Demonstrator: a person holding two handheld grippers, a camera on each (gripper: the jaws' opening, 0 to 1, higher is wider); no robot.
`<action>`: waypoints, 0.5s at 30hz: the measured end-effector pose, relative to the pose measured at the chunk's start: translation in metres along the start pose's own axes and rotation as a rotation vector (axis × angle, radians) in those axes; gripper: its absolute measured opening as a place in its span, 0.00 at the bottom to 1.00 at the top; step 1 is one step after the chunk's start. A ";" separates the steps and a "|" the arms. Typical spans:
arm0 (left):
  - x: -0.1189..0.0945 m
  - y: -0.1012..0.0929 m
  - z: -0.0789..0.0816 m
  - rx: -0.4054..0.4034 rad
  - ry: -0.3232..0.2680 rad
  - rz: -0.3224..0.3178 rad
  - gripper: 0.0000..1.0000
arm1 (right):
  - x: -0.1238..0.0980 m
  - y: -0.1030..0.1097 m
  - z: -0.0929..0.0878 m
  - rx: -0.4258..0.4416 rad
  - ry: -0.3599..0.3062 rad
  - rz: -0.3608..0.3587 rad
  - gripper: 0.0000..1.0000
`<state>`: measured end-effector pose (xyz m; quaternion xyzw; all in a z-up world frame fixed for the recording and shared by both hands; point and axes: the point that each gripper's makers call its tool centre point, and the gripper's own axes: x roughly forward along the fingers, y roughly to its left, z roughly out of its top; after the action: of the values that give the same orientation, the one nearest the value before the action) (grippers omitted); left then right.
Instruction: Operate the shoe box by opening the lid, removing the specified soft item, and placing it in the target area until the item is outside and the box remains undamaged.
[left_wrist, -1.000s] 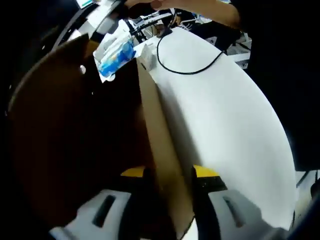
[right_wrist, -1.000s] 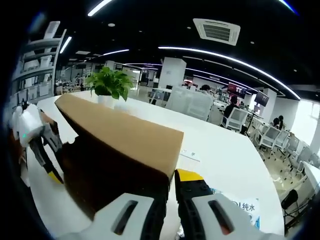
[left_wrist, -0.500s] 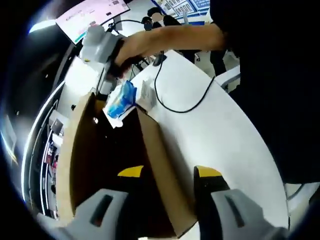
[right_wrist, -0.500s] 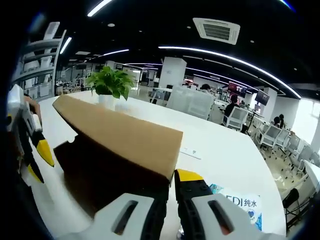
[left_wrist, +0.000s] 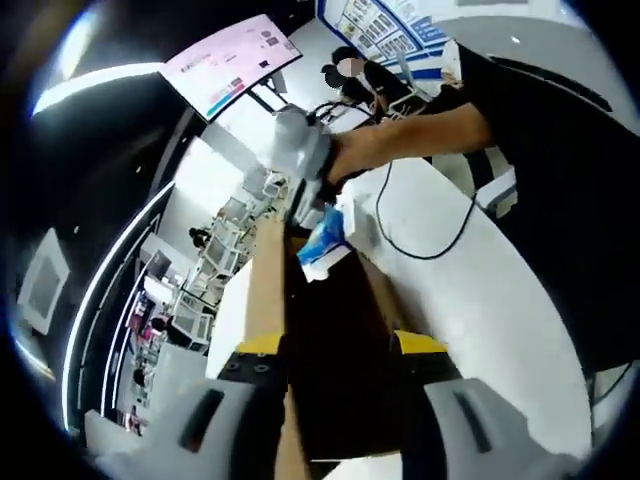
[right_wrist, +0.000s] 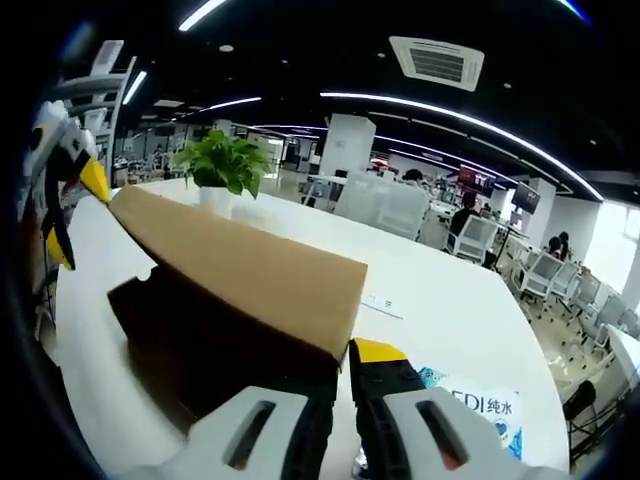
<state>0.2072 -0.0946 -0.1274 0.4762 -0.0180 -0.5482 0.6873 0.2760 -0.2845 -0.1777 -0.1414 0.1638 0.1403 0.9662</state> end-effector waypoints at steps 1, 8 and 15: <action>0.000 0.007 0.001 -0.012 -0.008 0.024 0.43 | 0.000 0.000 0.000 -0.002 0.000 0.000 0.03; 0.000 0.025 0.002 -0.065 -0.006 0.055 0.41 | -0.002 0.001 0.000 -0.008 0.001 0.003 0.03; 0.011 0.026 -0.021 -0.087 0.092 0.030 0.43 | -0.002 0.001 0.000 -0.009 -0.002 0.007 0.03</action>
<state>0.2423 -0.0911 -0.1263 0.4702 0.0305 -0.5154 0.7157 0.2741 -0.2837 -0.1776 -0.1449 0.1626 0.1447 0.9652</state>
